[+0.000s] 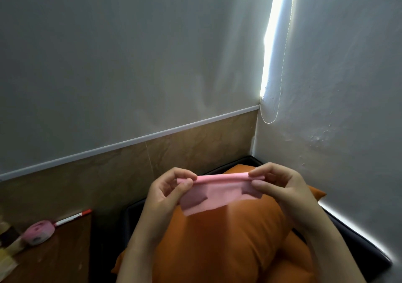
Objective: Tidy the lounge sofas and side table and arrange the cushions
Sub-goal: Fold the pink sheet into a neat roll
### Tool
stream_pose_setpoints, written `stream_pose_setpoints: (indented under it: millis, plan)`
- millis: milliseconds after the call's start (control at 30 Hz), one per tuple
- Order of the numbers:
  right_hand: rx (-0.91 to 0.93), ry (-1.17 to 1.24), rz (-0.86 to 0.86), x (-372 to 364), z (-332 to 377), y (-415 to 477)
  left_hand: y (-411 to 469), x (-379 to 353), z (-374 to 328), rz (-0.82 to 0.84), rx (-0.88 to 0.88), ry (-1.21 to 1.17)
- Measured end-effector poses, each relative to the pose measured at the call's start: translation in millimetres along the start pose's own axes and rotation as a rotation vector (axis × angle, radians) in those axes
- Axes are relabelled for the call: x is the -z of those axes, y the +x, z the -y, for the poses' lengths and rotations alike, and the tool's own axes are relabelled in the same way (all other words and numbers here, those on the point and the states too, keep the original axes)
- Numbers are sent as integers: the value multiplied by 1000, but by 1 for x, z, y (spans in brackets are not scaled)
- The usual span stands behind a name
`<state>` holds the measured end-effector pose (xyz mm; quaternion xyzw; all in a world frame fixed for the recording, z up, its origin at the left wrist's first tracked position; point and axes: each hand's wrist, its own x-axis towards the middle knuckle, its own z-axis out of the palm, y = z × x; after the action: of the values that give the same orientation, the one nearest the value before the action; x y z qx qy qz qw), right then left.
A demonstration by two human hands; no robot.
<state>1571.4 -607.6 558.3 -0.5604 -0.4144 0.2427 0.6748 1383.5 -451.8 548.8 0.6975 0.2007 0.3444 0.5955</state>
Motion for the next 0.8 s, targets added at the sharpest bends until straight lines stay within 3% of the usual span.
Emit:
stream_pose_setpoints:
  millis: [333,800]
  plan:
    - [-3,-29,-50,-4,-2,4,3,-6,-5,-34,44,-64]
    - [-3,-102,33,-3,-7,10,6,-9,-2,-17,19,0]
